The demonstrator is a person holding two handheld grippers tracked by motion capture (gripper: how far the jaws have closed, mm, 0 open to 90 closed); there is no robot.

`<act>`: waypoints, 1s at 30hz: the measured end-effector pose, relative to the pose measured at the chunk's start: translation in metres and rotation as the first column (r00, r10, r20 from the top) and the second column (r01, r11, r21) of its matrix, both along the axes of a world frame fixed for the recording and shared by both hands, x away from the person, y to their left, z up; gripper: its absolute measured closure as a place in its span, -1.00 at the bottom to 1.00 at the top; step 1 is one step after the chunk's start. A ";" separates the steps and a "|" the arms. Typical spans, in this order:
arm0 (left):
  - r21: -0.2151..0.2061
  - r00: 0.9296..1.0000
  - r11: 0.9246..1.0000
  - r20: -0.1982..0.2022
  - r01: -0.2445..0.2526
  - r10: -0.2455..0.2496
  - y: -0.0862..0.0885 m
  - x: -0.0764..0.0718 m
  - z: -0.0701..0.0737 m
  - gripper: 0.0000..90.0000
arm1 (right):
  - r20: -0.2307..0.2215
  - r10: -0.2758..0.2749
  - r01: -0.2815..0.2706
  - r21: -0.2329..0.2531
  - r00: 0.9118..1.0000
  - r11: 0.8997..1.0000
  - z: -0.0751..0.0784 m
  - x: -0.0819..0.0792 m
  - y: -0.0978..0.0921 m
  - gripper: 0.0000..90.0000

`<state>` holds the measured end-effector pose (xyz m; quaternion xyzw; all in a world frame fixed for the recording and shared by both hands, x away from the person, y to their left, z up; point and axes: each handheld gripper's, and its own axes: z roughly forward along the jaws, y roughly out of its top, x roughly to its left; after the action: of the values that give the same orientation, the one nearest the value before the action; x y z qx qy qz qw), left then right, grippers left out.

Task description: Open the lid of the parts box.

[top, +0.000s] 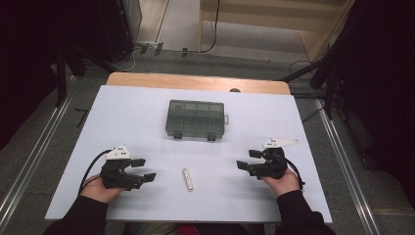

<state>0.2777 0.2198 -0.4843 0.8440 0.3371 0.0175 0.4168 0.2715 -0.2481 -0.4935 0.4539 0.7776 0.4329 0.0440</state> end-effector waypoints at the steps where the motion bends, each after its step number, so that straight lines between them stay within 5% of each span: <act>1: 0.001 1.000 1.000 0.001 0.000 0.000 0.000 0.000 0.000 -0.41 | 0.003 0.003 -0.003 -0.002 1.000 1.000 0.000 0.001 0.000 -0.48; 30: -0.001 1.000 1.000 0.019 -0.007 0.008 0.001 0.001 0.000 -0.41 | -0.002 0.020 -0.020 -0.006 1.000 1.000 0.002 0.031 0.018 -0.51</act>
<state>0.2783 0.2207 -0.4838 0.8423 0.3363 0.0270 0.4203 0.3029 -0.2304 -0.4920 0.4463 0.7835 0.4305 0.0404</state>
